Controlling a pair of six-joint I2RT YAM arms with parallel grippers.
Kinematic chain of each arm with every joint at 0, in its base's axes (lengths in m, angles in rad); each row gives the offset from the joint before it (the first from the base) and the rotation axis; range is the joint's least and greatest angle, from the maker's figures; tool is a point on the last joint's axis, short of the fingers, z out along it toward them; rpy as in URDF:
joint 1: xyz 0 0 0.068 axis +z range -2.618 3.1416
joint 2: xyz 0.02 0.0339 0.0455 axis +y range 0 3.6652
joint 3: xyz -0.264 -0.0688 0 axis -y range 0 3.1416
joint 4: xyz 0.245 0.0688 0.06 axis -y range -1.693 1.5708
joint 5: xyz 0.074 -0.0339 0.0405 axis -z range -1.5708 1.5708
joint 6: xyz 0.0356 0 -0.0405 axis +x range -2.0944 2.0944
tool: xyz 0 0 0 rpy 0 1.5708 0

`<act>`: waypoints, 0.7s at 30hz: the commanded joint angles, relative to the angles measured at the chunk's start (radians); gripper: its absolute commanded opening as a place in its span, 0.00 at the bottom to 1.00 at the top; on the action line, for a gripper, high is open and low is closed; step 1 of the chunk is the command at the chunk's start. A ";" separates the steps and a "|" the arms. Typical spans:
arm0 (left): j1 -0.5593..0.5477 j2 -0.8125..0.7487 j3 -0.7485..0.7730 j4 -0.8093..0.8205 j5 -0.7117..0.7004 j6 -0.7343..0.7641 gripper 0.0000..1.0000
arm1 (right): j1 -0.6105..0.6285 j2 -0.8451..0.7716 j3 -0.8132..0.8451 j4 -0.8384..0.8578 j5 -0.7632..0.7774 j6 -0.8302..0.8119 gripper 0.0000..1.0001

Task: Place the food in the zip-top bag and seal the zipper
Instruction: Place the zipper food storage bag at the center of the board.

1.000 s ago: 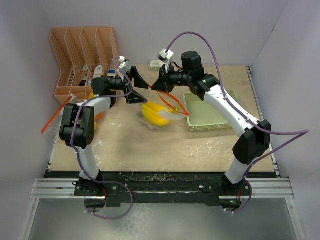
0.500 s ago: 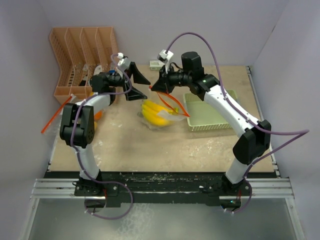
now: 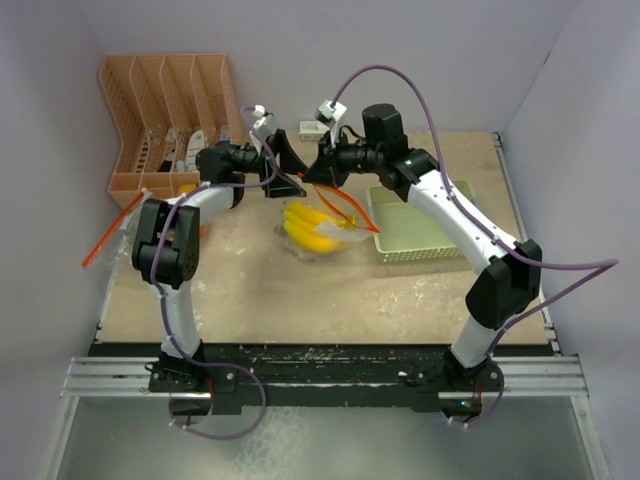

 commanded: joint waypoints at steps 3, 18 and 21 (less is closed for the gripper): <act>-0.013 -0.002 0.050 0.117 0.004 -0.054 0.58 | -0.005 -0.043 -0.005 0.049 0.001 0.022 0.00; -0.015 0.002 0.091 0.117 0.064 -0.130 0.00 | -0.005 -0.053 -0.022 0.050 0.084 0.015 0.00; -0.008 -0.006 0.091 0.116 0.056 -0.125 0.00 | -0.005 -0.050 -0.028 0.016 0.143 -0.008 0.00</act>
